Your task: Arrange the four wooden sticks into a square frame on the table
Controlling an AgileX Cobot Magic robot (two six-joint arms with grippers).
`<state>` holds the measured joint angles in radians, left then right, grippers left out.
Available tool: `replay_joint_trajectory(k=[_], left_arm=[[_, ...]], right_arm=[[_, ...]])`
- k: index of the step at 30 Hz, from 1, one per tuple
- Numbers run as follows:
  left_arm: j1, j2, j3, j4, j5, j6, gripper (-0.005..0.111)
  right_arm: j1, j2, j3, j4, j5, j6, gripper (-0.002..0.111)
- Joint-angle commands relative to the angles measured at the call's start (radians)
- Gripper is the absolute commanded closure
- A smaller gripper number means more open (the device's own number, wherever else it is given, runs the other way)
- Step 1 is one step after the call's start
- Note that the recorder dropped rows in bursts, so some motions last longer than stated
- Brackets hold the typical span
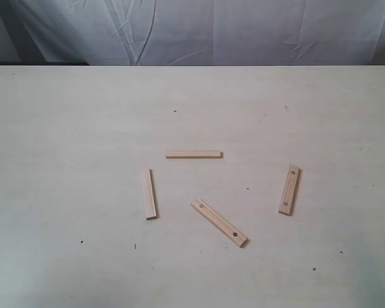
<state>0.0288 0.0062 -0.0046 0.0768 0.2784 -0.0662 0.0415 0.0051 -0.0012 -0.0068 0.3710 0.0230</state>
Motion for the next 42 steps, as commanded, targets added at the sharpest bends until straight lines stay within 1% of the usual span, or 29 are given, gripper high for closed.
replay_joint_trajectory(k=[1, 18, 22, 29, 32, 39, 42], left_arm=[[0.002, -0.006, 0.005, 0.003, -0.011, -0.001, 0.107], [0.002, -0.006, 0.005, 0.003, -0.011, -0.001, 0.107], [0.002, -0.006, 0.005, 0.003, -0.011, -0.001, 0.107], [0.002, -0.006, 0.005, 0.003, -0.011, -0.001, 0.107], [0.002, -0.006, 0.005, 0.003, -0.011, -0.001, 0.107], [0.002, -0.006, 0.005, 0.003, -0.011, -0.001, 0.107], [0.002, -0.006, 0.005, 0.003, -0.011, -0.001, 0.107]], right_arm=[[-0.006, -0.005, 0.001, -0.001, -0.015, -0.001, 0.108], [-0.006, -0.005, 0.001, 0.001, -0.015, -0.001, 0.108], [-0.006, -0.005, 0.001, -0.037, -0.017, -0.001, 0.108], [-0.006, -0.005, 0.001, -0.031, -0.027, -0.001, 0.108], [-0.006, -0.005, 0.001, -0.008, -0.121, -0.001, 0.108], [-0.006, -0.005, 0.001, -0.009, -0.521, -0.001, 0.108], [-0.006, -0.005, 0.001, -0.009, -0.609, -0.001, 0.108]])
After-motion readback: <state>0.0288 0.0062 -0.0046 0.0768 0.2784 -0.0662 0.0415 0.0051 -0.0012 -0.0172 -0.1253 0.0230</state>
